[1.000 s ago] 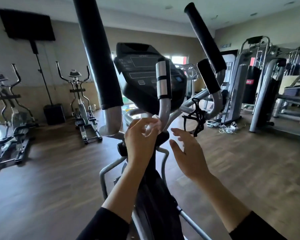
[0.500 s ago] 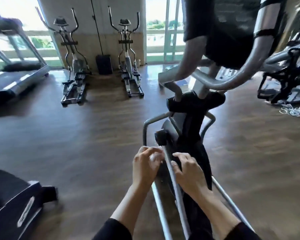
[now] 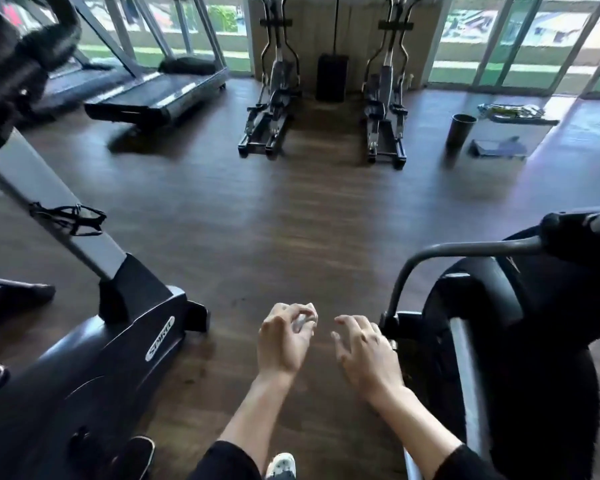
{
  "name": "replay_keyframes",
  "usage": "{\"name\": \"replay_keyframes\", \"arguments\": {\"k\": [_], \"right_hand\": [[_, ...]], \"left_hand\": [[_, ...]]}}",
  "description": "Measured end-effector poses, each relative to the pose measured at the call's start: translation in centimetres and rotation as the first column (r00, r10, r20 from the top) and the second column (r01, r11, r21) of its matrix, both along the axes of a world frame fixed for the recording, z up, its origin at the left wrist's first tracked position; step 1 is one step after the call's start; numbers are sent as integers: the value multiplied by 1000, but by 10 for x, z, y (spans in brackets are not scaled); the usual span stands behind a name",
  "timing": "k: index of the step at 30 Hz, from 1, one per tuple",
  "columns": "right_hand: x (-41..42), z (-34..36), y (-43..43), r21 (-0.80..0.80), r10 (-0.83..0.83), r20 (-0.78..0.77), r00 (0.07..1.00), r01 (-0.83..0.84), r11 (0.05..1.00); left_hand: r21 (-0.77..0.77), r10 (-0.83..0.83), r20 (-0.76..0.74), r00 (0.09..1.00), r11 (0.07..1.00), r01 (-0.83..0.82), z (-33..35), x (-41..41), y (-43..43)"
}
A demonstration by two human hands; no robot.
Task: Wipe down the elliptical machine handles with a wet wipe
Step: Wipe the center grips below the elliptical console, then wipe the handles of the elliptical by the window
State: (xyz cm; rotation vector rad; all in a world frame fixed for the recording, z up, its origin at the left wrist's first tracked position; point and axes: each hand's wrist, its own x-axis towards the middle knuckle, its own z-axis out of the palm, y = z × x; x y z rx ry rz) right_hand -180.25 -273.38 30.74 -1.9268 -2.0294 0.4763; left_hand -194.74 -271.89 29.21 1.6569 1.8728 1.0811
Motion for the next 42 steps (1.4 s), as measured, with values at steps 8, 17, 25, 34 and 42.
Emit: {"name": "replay_keyframes", "arguments": {"k": [8,17,25,34,42], "right_hand": [[-65,6,169,12,-6,-28,1000,7,1000],[-78,-11,369,-19,-27,-7,1000,26,999],[-91,0,624,10,69,12,998,-69,998],[-172,11,876,0,264,22,964,-264,964],[-279,3,1105,-19,292,42,956,-291,956]], "left_hand": [[-25,25,-51,998,999,-26,6,-72,160],[-48,-8,-23,1000,999,7,-16,-87,373],[-24,45,57,997,999,-44,-10,-103,611],[41,264,63,963,963,-267,4,-181,840],[32,293,78,953,954,-297,-7,-298,1056]]}}
